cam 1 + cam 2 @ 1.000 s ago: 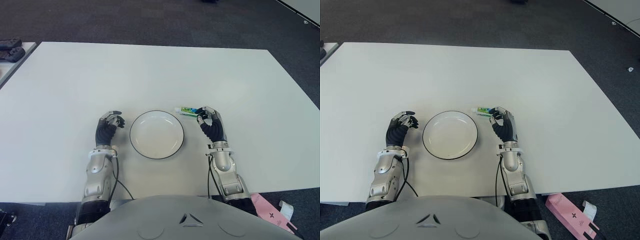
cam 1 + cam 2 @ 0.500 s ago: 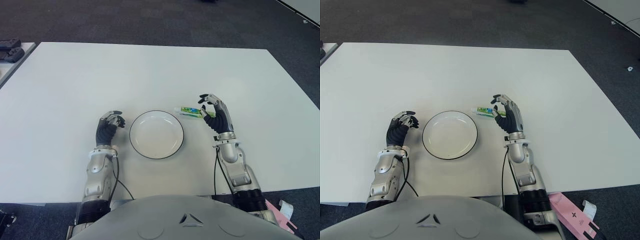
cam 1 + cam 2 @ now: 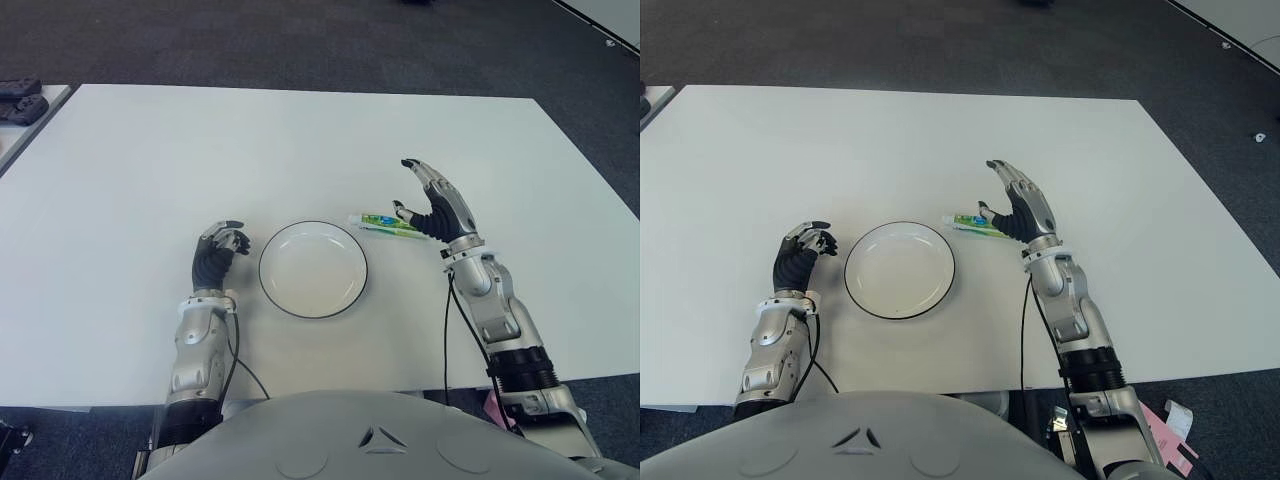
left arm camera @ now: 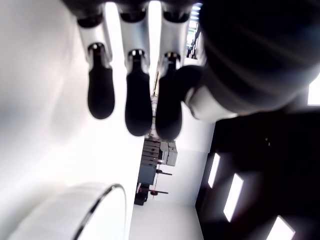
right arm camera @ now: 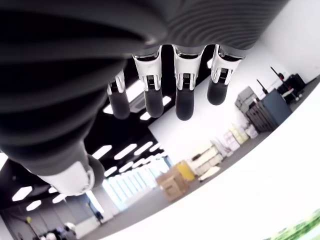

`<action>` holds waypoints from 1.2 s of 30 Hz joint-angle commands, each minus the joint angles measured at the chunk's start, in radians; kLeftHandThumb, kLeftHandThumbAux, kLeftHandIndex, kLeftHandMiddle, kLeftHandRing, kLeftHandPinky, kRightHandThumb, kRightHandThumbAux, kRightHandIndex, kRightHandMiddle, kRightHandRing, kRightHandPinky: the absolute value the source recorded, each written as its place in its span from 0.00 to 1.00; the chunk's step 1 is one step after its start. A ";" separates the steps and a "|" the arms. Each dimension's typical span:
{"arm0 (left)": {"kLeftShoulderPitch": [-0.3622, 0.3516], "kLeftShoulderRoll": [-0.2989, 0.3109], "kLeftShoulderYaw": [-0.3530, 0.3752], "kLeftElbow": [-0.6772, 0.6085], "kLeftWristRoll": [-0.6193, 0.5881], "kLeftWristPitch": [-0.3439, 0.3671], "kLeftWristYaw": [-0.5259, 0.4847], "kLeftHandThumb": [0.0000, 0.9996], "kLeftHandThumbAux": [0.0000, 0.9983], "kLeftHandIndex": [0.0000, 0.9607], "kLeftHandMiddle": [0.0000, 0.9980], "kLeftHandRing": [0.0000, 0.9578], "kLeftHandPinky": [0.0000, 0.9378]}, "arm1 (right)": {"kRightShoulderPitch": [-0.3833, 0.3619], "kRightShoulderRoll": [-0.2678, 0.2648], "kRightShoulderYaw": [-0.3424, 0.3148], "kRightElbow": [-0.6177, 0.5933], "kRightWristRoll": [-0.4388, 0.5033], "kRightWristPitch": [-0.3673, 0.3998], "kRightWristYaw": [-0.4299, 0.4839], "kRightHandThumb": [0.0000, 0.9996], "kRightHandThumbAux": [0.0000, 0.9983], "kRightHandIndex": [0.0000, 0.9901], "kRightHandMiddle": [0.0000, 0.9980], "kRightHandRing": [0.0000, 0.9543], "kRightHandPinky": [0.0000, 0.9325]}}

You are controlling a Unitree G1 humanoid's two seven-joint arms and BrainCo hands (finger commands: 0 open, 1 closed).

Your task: Put the toothpaste on the table into the plate.

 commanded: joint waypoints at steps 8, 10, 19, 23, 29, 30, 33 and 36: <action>0.025 -0.012 -0.007 0.009 0.009 0.065 0.022 0.71 0.72 0.45 0.60 0.62 0.60 | -0.175 -0.091 0.104 0.199 -0.061 -0.034 0.109 0.48 0.40 0.00 0.00 0.00 0.00; 0.026 -0.013 -0.007 0.008 0.007 0.067 0.020 0.71 0.72 0.45 0.60 0.62 0.61 | -0.191 -0.099 0.118 0.219 -0.063 -0.042 0.121 0.47 0.36 0.00 0.00 0.00 0.00; 0.035 -0.013 -0.009 0.005 -0.002 0.054 0.007 0.71 0.72 0.45 0.60 0.62 0.61 | -0.244 -0.110 0.162 0.286 -0.053 -0.050 0.176 0.43 0.23 0.00 0.00 0.00 0.00; 0.038 -0.011 -0.010 0.005 -0.003 0.048 0.003 0.71 0.72 0.45 0.60 0.62 0.61 | -0.269 -0.104 0.187 0.327 -0.067 -0.037 0.193 0.44 0.20 0.00 0.00 0.00 0.00; 0.043 -0.014 -0.010 0.001 -0.006 0.053 0.006 0.71 0.72 0.45 0.61 0.62 0.62 | -0.313 -0.092 0.232 0.425 -0.101 -0.036 0.174 0.45 0.15 0.00 0.00 0.00 0.00; 0.043 -0.013 -0.010 0.001 -0.007 0.053 0.005 0.71 0.72 0.45 0.61 0.62 0.62 | -0.318 -0.093 0.238 0.434 -0.107 -0.035 0.176 0.45 0.15 0.00 0.00 0.00 0.00; 0.045 -0.014 -0.010 0.000 -0.011 0.052 0.003 0.71 0.72 0.45 0.61 0.63 0.62 | -0.329 -0.094 0.254 0.459 -0.117 -0.035 0.178 0.46 0.14 0.00 0.00 0.00 0.00; 0.046 -0.013 -0.010 0.001 -0.017 0.049 -0.003 0.71 0.72 0.45 0.61 0.63 0.62 | -0.339 -0.094 0.271 0.486 -0.126 -0.034 0.180 0.48 0.13 0.00 0.00 0.00 0.00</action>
